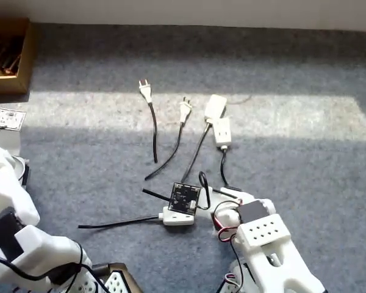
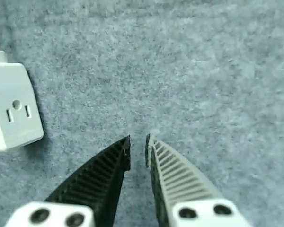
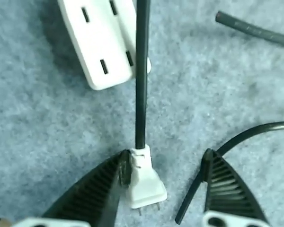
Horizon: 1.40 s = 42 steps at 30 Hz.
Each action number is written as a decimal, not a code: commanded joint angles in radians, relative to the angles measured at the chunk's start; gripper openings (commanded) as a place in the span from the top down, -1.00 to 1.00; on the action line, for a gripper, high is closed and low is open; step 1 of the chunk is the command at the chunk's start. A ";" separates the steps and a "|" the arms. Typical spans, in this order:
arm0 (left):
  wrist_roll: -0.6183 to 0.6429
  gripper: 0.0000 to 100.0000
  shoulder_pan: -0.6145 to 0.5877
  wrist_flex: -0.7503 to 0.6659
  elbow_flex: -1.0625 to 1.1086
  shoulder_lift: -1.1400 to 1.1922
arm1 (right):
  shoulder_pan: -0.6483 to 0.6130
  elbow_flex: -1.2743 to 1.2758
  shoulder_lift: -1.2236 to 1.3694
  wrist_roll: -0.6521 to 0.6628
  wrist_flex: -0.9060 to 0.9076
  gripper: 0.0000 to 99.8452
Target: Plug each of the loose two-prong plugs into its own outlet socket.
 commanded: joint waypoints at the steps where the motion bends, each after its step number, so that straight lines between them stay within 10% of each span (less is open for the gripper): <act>1: -0.006 0.85 -0.008 -0.012 -0.004 -0.021 | 0.015 -0.005 -0.008 0.015 -0.021 0.53; 22: -0.071 0.85 -0.012 0.021 -0.002 -0.021 | 0.018 -0.134 0.220 0.040 -0.035 0.53; 28: -0.077 0.85 -0.012 0.031 -0.002 -0.021 | 0.018 -0.124 0.223 0.043 -0.101 0.98; 42: -0.077 0.85 -0.044 0.032 -0.007 -0.030 | 0.019 -0.077 0.225 0.051 -0.107 0.95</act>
